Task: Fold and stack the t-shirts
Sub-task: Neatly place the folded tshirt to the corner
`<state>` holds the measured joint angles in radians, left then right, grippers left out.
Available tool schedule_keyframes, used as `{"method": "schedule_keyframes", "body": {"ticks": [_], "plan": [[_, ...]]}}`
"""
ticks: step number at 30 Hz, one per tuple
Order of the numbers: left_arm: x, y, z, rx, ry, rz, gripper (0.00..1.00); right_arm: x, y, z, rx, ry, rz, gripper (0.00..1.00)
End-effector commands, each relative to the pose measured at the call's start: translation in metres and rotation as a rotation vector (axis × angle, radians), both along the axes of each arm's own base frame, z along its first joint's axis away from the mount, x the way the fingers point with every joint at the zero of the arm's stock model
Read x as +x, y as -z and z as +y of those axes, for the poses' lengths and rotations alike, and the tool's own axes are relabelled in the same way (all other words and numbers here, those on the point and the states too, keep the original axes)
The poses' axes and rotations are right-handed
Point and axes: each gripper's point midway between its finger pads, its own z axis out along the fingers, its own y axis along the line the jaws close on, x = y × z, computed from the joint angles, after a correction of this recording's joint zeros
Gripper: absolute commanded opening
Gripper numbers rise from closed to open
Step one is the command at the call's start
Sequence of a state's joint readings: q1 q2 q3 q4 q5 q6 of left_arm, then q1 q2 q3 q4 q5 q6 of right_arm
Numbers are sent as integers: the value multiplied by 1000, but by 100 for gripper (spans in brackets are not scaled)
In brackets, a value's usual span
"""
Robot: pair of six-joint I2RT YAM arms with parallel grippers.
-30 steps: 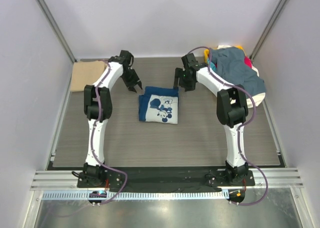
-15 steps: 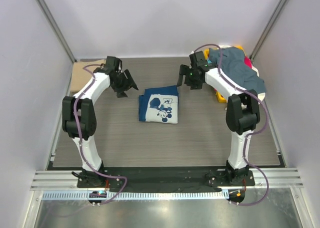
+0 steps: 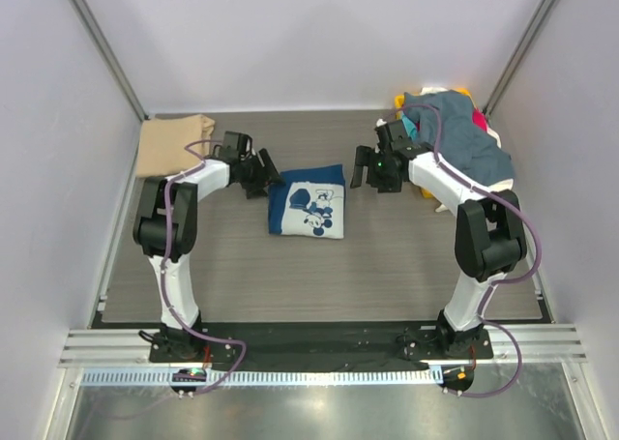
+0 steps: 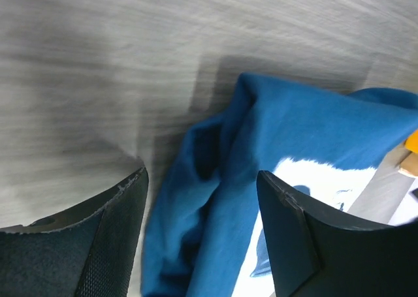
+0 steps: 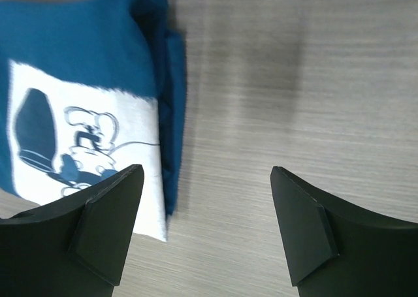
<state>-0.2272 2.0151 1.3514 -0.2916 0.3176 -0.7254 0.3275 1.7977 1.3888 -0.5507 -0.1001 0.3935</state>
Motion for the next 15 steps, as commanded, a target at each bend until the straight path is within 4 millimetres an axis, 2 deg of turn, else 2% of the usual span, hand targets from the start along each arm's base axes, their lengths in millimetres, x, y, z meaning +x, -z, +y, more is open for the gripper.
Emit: {"method": "schedule_keyframes", "body": {"ticks": [1,5,8,9,11,13,15], "plan": [[7,8,-10,-30,19,-53,68,-2,-13,2,14,-27,-54,85],[1,26,-13,-46,36,-33,67,-4,-9,0,2,-34,-51,84],[-4,43,-16,-51,39,9,59,-4,-7,1,5,-36,-48,84],[-6,45,-19,-60,38,22,52,-4,-7,1,4,-38,-49,84],[-10,50,-25,-68,46,37,46,-6,-5,1,5,-39,-45,84],[-14,51,-33,-78,62,40,33,-7,-2,0,3,-39,-41,84],[-15,47,-43,-113,87,35,6,-8,-2,0,5,-38,-44,84]]}}
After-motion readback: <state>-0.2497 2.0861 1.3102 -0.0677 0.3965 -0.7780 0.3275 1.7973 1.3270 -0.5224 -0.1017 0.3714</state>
